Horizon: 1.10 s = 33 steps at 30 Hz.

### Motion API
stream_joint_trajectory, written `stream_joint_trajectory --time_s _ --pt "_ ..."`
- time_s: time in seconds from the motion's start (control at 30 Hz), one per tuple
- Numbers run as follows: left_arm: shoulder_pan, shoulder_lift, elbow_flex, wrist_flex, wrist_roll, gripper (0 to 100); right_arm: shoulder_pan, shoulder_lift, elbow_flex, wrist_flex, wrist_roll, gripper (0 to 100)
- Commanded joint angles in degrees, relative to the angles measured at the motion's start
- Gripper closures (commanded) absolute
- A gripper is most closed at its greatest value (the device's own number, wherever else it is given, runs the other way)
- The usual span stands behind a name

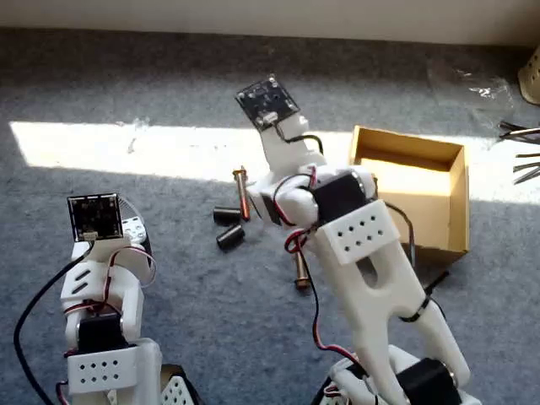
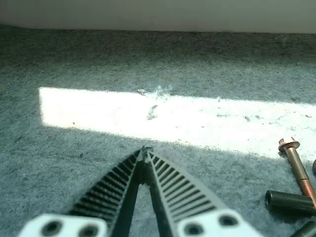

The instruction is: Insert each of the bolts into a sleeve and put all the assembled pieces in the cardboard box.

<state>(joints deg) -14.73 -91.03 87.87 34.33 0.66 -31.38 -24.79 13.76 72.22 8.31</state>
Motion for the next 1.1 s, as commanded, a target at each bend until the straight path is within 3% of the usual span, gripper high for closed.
stream_joint_trajectory --time_s 0.0,0.3,0.8,1.07 --pt "1.01 -0.13 -6.55 3.87 -0.18 99 1.63 -8.84 6.9 -3.82 0.18 99.4" --pt "7.43 -0.13 -11.56 9.85 -4.48 99 5.67 -20.44 24.22 -11.21 0.18 99.4" --pt "7.6 0.31 -16.66 10.11 -4.57 99 8.84 -30.81 40.4 -17.98 -2.73 99.4" --pt "8.31 19.12 -26.86 9.93 -4.48 99 8.92 -32.4 50.51 -27.03 -2.73 99.4"
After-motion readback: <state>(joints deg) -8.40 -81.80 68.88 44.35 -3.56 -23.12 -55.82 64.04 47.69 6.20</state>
